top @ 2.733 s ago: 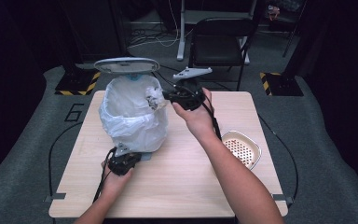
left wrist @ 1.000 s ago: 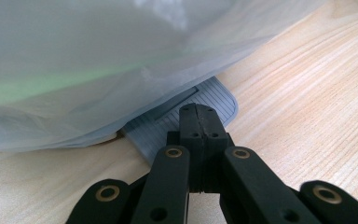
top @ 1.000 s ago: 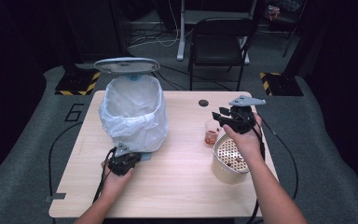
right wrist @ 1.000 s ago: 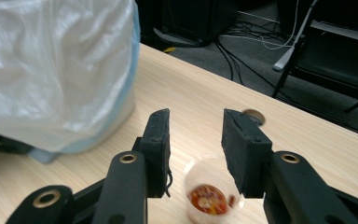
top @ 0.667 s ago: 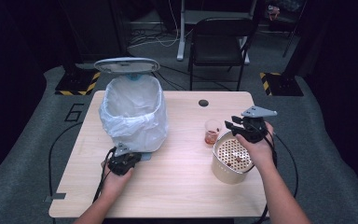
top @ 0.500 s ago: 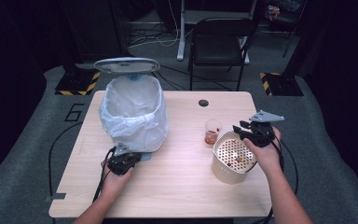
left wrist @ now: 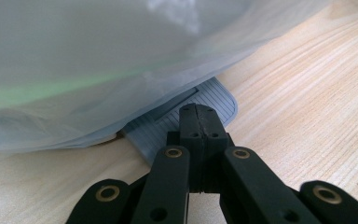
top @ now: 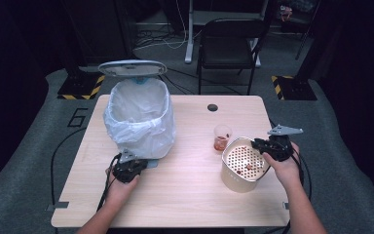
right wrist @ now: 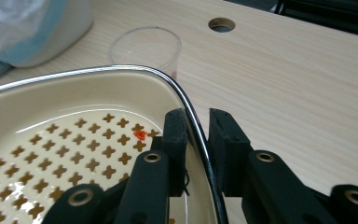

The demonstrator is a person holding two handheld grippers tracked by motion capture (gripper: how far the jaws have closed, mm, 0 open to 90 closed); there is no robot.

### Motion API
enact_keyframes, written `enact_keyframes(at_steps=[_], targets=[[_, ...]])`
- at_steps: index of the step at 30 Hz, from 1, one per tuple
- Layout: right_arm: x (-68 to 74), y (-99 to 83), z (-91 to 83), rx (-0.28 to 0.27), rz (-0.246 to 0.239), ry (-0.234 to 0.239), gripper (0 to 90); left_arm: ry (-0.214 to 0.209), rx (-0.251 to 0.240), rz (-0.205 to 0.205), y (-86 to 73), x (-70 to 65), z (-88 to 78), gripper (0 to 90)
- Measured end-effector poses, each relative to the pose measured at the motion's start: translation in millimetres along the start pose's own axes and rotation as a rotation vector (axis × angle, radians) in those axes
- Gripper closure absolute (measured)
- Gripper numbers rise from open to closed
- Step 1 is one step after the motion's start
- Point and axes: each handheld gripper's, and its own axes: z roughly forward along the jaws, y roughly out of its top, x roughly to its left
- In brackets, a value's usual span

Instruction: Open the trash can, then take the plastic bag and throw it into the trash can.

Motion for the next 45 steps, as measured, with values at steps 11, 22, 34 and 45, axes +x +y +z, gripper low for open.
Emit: enact_keyframes(at_steps=[11,22,34,45], targets=[[28.0,-3.8,-2.8,0.002,0.025,0.025,84.7,-0.005,0.002,-0.003,0.1,0.5,-0.2,90.0],[77.8,0.1,10.8,-0.005,-0.044,0.123,84.8,-0.014,0.004,-0.009,0.2,2.6,-0.1,90.0],[109.8,13.8,32.6,-0.002,-0.102,0.187,84.8,-0.003,0.005,-0.003,0.5,0.3,-0.1,90.0],[99.4,30.2,22.8,-0.082,-0.056,0.19,60.1,-0.004,0.006,-0.002,0.3,0.7,-0.2,90.0]])
